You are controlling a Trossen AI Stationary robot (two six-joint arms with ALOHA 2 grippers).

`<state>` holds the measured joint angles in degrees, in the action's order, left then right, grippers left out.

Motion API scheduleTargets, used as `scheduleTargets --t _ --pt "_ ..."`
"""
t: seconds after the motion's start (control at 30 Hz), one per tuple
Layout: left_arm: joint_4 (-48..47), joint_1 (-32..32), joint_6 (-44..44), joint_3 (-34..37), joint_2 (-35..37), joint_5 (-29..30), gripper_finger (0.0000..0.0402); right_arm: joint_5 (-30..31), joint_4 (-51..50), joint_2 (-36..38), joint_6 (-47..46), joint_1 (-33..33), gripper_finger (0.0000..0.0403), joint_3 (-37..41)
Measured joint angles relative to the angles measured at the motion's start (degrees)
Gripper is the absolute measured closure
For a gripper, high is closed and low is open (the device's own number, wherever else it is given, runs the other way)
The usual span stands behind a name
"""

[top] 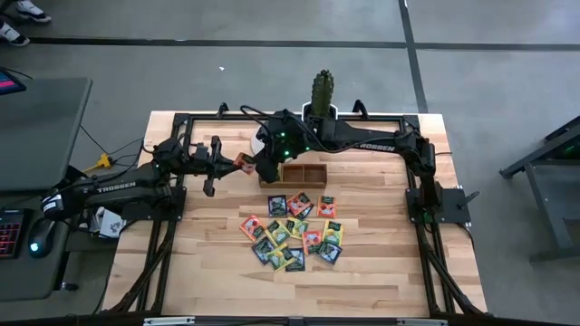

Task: Pick & Place Tea
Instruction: Put the orange tea bag into the middle section of the wooden organizer

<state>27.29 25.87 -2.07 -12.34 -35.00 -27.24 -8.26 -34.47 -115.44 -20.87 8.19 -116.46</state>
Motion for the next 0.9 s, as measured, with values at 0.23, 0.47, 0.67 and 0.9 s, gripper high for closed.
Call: scheduleTargets --t 0.23,0.47,0.67,0.9 --pt "0.0 0.0 -1.6 0.0 0.0 -0.5 0.0296 1.4 -5.6 0.0 0.4 0.0 0.0402 0.0" --pt "-0.2 0.0 -3.1 0.0 0.1 -2.5 0.0192 4.0 -16.8 0.0 4.3 0.0 0.0402 0.0" --pt "-0.4 0.0 -4.2 0.0 0.0 -5.3 0.0164 8.0 -23.7 0.0 14.8 0.7 0.0402 0.0" --pt "-0.4 0.0 -4.2 0.0 0.0 -5.4 0.0163 7.9 -24.6 0.0 18.6 3.6 0.0403 6.4"
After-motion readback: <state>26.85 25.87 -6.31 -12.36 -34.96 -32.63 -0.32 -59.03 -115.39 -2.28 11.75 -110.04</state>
